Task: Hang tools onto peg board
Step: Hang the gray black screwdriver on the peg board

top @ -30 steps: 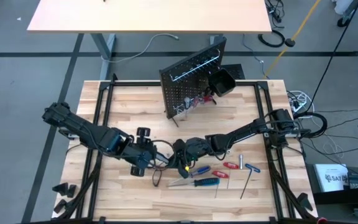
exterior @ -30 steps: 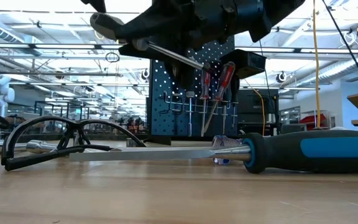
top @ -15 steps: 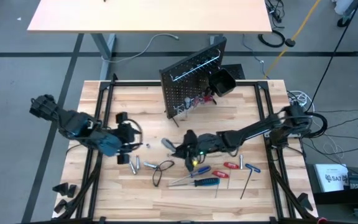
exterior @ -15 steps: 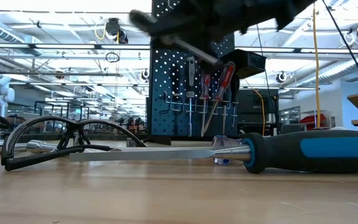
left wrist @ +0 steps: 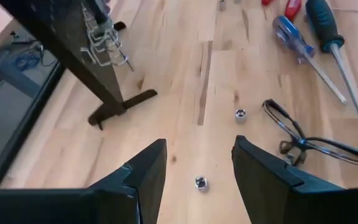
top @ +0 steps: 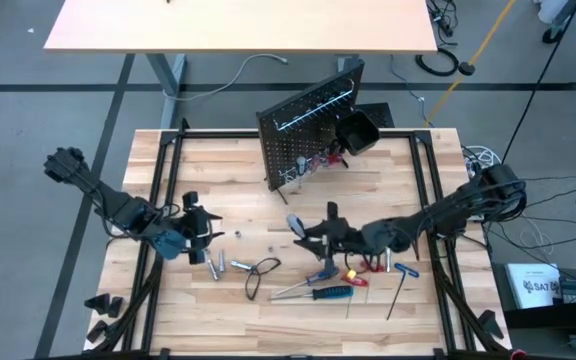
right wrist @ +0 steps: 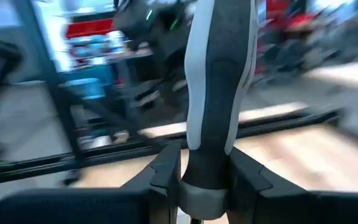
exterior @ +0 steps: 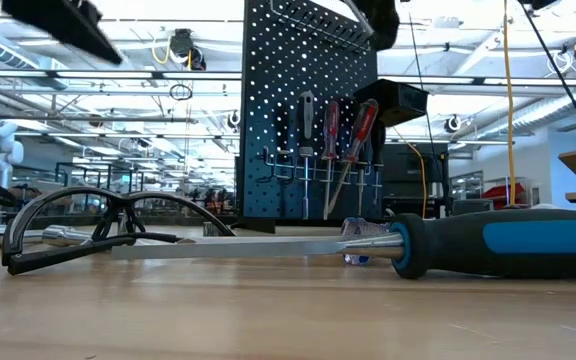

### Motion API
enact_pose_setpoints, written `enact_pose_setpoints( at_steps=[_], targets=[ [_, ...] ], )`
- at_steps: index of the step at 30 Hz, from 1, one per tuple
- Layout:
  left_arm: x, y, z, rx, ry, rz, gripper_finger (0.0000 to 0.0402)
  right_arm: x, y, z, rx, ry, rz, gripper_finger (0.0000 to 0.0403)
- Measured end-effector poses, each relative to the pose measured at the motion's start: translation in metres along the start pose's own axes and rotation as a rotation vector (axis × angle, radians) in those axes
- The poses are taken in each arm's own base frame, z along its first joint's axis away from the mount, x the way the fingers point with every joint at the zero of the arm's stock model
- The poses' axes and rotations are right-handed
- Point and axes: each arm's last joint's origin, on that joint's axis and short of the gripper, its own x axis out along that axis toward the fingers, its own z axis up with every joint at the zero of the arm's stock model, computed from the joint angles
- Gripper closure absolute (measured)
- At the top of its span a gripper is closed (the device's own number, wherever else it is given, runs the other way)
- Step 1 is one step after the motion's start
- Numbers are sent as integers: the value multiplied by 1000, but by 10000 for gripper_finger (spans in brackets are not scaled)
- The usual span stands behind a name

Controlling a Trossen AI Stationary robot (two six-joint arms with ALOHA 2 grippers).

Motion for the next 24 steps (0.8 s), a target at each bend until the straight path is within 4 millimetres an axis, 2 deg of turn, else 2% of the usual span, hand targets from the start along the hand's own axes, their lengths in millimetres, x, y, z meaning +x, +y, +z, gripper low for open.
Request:
enact_pose_setpoints(
  at_steps=[4,8,12,15,20,24],
  targets=[
    [12,1,-25,-45,-142,20,217,-1,8,-2,-106,-122,-188,328],
    [20,-1,-34,-57,-339,8,217,12,5,-19,-119,-233,-260,328],
    [24,-2,-39,-53,-486,11,217,27,-15,-41,-47,-358,-317,328],
    [30,-1,-47,-53,-524,44,217,45,-38,-55,-65,-359,-395,328],
    [38,3,-56,-71,-528,84,217,81,-62,-57,-130,-390,-454,328],
    [41,5,-59,-66,-513,94,217,97,-71,-51,-219,-401,-510,328]
  ],
)
